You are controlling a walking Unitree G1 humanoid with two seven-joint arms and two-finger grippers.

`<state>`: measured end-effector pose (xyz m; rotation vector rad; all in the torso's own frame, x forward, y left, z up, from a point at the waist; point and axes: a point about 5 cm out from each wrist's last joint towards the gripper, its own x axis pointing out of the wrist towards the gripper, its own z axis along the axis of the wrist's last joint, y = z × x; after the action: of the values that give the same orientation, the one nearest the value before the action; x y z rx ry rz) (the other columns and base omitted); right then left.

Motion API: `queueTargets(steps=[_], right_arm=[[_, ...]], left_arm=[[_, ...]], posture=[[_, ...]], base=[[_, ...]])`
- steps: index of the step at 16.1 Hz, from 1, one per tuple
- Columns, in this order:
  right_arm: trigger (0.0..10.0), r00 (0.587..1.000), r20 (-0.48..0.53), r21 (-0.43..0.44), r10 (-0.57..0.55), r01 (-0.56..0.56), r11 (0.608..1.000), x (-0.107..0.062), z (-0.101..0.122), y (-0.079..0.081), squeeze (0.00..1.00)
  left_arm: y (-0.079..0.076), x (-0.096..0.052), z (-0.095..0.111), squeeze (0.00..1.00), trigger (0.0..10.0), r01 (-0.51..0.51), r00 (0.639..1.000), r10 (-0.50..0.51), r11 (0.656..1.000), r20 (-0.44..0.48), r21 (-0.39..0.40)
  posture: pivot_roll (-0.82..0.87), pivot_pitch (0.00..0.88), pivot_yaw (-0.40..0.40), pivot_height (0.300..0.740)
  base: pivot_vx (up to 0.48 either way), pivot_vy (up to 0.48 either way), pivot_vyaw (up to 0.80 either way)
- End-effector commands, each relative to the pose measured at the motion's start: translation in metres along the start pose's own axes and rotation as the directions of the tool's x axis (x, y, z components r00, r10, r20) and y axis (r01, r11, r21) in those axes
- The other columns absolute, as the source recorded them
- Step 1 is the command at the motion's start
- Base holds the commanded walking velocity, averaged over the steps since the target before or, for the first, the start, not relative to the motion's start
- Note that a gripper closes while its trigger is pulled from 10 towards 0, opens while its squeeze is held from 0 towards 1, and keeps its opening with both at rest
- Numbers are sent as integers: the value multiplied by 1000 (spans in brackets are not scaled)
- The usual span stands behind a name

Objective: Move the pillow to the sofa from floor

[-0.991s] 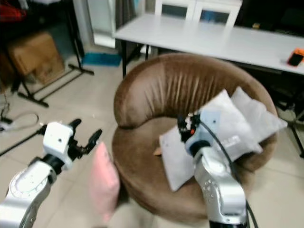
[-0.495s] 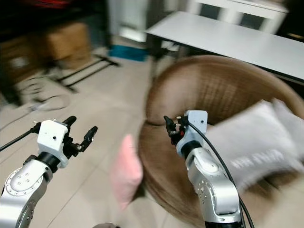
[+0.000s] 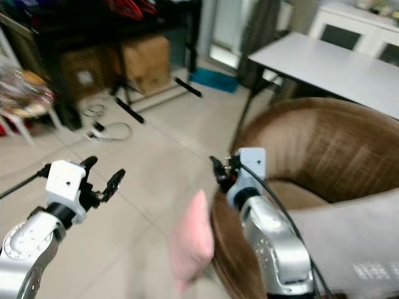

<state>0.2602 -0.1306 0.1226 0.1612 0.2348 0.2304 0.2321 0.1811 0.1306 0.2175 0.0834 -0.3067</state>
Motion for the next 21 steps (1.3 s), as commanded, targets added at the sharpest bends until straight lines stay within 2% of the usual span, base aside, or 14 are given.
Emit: queueTargets(steps=[1, 5, 7, 10, 12, 15, 21], right_arm=[[10000, 999, 0, 12, -45, 45, 999, -2, 0, -10, 0], [10000, 991, 62, -66, -121, 125, 990, -4, 4, -20, 0], [10000, 977, 88, -14, -196, 198, 980, -6, 5, -28, 0], [10000, 967, 101, 20, -232, 231, 973, -8, 4, -34, 0], [10000, 966, 102, 28, -237, 235, 972, -9, 2, -35, 0], [10000, 963, 97, 38, -252, 250, 968, -10, -6, -37, 0], [10000, 986, 24, 45, -163, 162, 986, -6, -18, -31, 0]], left_arm=[[-5, 1, 1, 0, 10000, 20, 1000, -20, 1000, 7, 4], [-1, 1, -1, 0, 10000, -20, 1000, 20, 998, 11, 54], [1, 2, -3, 0, 10000, -24, 1000, 24, 997, 8, 75], [0, 4, -5, 0, 10000, -16, 1000, 16, 996, 12, 84], [0, 4, -6, 0, 10000, -21, 1000, 19, 997, 15, 76], [6, 4, -13, 0, 10000, -117, 993, 114, 990, 34, 79], [4, 5, -13, 0, 10000, -108, 993, 104, 992, 57, 70]], posture=[[46, 0, -50, 740], [45, 0, -51, 740], [43, 0, -48, 720], [38, 0, -43, 690], [37, 0, -43, 675], [36, 0, -47, 645], [34, 0, -46, 596]], base=[[277, 0, 0], [0, 0, 0], [0, 0, 0], [0, 0, 0], [0, 0, 0], [0, 0, 0], [0, 0, 0]])
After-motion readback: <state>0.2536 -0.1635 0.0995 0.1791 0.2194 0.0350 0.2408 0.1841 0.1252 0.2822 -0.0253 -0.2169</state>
